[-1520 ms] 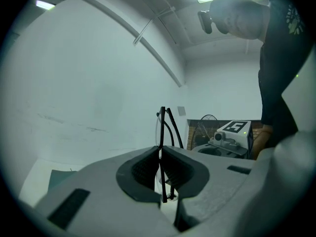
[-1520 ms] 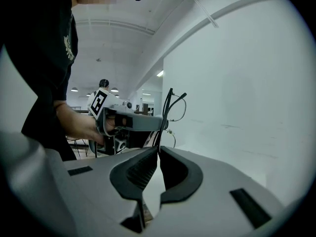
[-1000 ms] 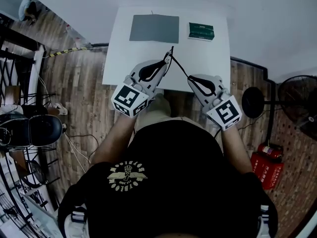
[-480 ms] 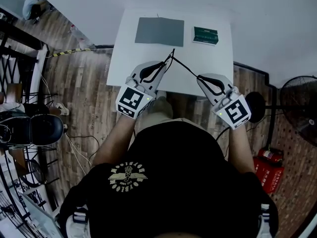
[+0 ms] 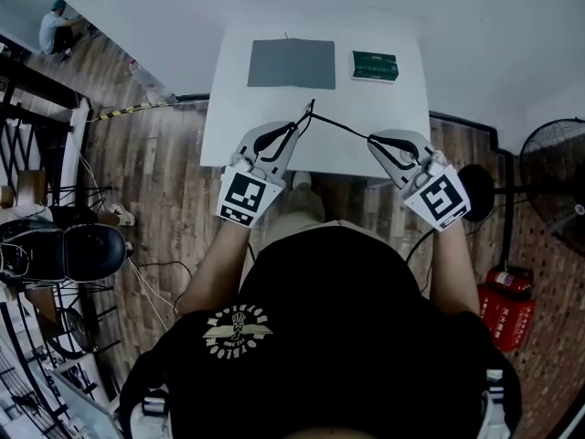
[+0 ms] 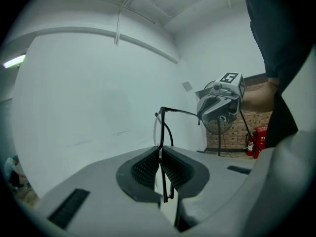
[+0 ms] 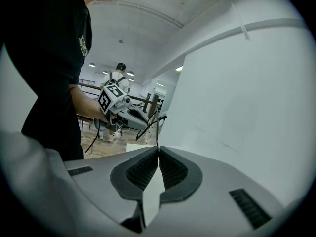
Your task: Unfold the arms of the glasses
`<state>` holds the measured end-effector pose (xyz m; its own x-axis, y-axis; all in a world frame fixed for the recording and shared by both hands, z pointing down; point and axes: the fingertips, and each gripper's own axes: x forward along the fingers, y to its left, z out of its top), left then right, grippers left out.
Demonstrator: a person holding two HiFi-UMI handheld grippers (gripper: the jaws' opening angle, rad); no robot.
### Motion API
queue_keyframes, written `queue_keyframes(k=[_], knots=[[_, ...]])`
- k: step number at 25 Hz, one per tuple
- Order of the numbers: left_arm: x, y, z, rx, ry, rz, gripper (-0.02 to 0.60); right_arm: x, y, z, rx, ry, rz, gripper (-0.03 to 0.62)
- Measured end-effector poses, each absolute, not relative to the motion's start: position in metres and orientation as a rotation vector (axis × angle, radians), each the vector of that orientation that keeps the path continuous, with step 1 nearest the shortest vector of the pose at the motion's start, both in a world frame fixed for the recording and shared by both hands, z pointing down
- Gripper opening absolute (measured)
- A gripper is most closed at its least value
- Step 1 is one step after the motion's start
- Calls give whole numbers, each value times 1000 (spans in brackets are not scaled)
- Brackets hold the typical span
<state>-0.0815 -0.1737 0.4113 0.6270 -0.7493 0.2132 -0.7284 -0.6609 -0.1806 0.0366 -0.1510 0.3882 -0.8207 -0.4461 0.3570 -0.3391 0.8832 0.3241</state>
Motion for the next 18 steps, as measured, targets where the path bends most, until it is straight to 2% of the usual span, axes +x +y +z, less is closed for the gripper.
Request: queue_keyframes(k=[9,18], knots=[[-82,-162,433,-2700,1207,-549,21,47,-146,390,649,-2604,-321,2],[-110,-185,430,-2978,1511,-121,21,10,-115,373,632,-2812,-172,2]])
